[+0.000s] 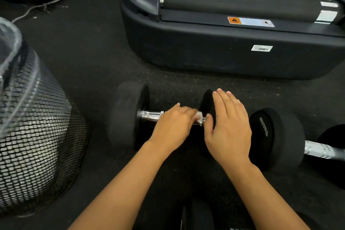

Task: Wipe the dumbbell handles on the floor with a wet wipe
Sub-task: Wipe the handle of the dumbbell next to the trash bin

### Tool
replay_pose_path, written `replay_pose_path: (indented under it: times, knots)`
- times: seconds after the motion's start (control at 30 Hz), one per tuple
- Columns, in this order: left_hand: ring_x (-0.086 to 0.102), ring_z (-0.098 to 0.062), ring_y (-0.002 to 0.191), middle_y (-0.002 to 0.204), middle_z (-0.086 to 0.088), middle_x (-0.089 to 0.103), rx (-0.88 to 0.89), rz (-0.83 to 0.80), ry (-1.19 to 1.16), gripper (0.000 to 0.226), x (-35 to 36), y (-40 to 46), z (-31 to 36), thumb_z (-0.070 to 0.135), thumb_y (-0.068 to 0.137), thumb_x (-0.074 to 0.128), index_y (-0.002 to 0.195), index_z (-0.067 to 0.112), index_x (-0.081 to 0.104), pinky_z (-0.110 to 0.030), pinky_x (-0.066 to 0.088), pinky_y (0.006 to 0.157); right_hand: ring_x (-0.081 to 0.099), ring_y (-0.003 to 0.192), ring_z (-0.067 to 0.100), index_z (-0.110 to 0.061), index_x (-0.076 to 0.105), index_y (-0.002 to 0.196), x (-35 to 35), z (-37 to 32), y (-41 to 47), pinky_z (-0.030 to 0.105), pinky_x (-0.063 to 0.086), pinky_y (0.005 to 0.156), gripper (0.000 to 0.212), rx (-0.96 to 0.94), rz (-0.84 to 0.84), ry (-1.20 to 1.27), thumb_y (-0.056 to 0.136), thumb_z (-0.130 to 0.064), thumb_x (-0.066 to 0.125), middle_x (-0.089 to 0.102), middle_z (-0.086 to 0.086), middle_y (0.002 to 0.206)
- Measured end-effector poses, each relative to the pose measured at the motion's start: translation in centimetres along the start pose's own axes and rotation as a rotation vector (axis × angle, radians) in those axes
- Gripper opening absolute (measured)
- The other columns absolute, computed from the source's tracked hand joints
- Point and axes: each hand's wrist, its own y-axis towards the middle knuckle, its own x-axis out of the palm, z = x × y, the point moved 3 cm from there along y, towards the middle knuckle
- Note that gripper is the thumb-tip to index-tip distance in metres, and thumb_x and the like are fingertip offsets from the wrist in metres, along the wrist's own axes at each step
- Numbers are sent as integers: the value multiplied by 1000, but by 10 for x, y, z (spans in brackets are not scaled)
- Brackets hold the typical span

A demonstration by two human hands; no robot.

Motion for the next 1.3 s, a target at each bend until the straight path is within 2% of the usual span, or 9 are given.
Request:
replay_pose_path:
  times: [0.13, 0.23, 0.4, 0.6, 0.77, 0.83, 1.0, 1.13, 1.3]
  knots:
    - [62, -21, 100, 106, -8, 68, 43, -3, -36, 34, 6, -14, 15, 4, 75, 71, 108, 5, 66, -33, 47, 93, 38, 132, 24, -3, 48, 132, 0, -1, -4, 32, 17, 112, 49, 0, 17, 4, 86, -20, 46, 49, 11, 137]
    - [63, -20, 99, 106, -7, 68, 46, 13, -18, 29, -1, -8, 8, 8, 80, 69, 108, 7, 66, -34, 51, 87, 38, 131, 25, -3, 48, 132, 1, 0, -1, 31, 16, 111, 49, -3, 18, 7, 85, -19, 48, 49, 11, 136]
    - [58, -21, 110, 114, -10, 65, 1, -6, -38, 33, -3, -21, 11, 10, 82, 55, 113, 4, 64, -31, 44, 98, 39, 131, 24, -3, 48, 132, 2, 0, 1, 31, 16, 111, 49, 0, 15, 13, 85, -19, 49, 50, 11, 136]
    - [63, -22, 102, 107, -9, 67, -38, 11, -32, 32, -2, -10, 8, 2, 77, 69, 109, 4, 65, -37, 53, 85, 37, 132, 24, -3, 48, 132, 1, 0, 0, 31, 15, 111, 49, -6, 10, 14, 86, -18, 50, 49, 11, 137]
    - [61, -22, 103, 108, -11, 66, -25, -3, -5, 32, 2, -15, 21, 11, 81, 51, 109, 2, 65, -34, 49, 93, 38, 132, 24, -3, 48, 132, 1, -1, -2, 31, 16, 112, 49, -3, 18, 16, 86, -19, 49, 49, 11, 137]
    - [63, -25, 98, 104, -12, 67, -24, -30, 16, 29, 3, -5, 22, 7, 79, 56, 107, 2, 65, -37, 51, 90, 37, 132, 23, -3, 48, 132, 1, 0, -2, 31, 16, 112, 48, 0, 15, 13, 86, -19, 48, 49, 11, 137]
    - [62, -21, 96, 99, -6, 68, -82, -53, 73, 24, -3, -6, 10, 5, 79, 62, 102, 9, 65, -33, 37, 102, 37, 132, 23, -4, 47, 132, 1, 0, 0, 31, 16, 111, 49, -5, 6, 8, 86, -20, 49, 49, 11, 137]
    - [60, -23, 96, 99, -8, 67, -34, -101, 87, 21, 4, -1, 24, 10, 83, 60, 103, 7, 65, -34, 41, 98, 37, 132, 24, -4, 48, 132, 1, 0, -3, 32, 17, 112, 48, 0, 9, 13, 87, -20, 47, 49, 11, 137]
    - [57, -16, 96, 101, -1, 63, -164, -107, 83, 17, -7, 8, 6, 23, 94, 48, 105, 16, 58, -25, 40, 76, 36, 133, 23, -5, 46, 133, 0, 1, -2, 32, 17, 112, 49, -3, -6, 10, 86, -20, 49, 47, 10, 138]
